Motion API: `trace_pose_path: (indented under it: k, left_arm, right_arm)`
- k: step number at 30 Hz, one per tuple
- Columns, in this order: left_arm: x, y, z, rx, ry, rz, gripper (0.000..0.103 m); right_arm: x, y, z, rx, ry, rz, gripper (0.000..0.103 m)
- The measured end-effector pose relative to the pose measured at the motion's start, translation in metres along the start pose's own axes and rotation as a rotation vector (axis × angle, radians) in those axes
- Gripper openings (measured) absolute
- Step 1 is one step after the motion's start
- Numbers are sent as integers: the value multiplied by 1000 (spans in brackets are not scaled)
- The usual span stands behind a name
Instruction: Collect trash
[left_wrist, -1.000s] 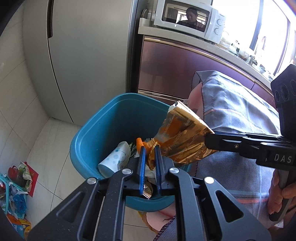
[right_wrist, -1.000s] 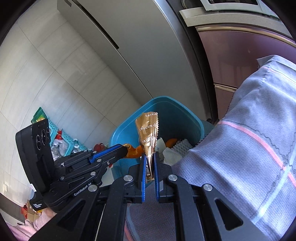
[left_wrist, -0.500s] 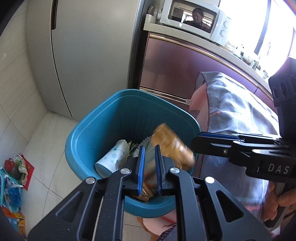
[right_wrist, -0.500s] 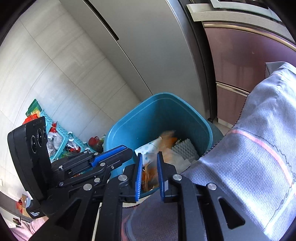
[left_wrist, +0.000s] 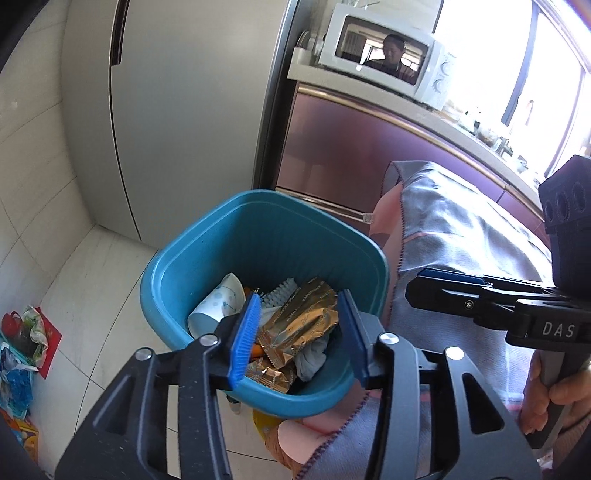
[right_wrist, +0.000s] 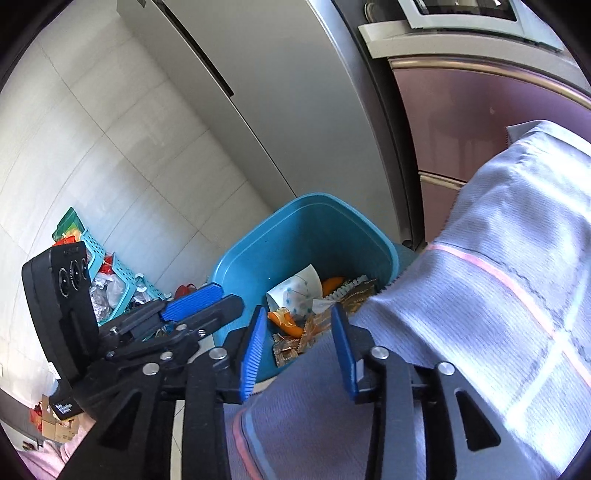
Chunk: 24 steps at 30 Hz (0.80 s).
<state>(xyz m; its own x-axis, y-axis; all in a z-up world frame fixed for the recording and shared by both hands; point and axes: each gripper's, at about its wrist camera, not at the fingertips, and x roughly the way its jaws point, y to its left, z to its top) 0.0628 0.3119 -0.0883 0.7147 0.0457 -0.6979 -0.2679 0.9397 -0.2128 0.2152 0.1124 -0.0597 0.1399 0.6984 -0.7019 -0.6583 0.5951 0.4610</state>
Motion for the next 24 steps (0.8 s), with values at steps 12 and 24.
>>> trace_pose_path:
  k: [12,24]
  left_arm:
    - [-48,-34,-15,64,-123,-18,95]
    - [-80,-104,-33,131,-282,-42,97]
  right_arm:
    - [-68,-16,-31,-20,-153,-86,72]
    - [-165,-26,-96,-47,-422,-363,96]
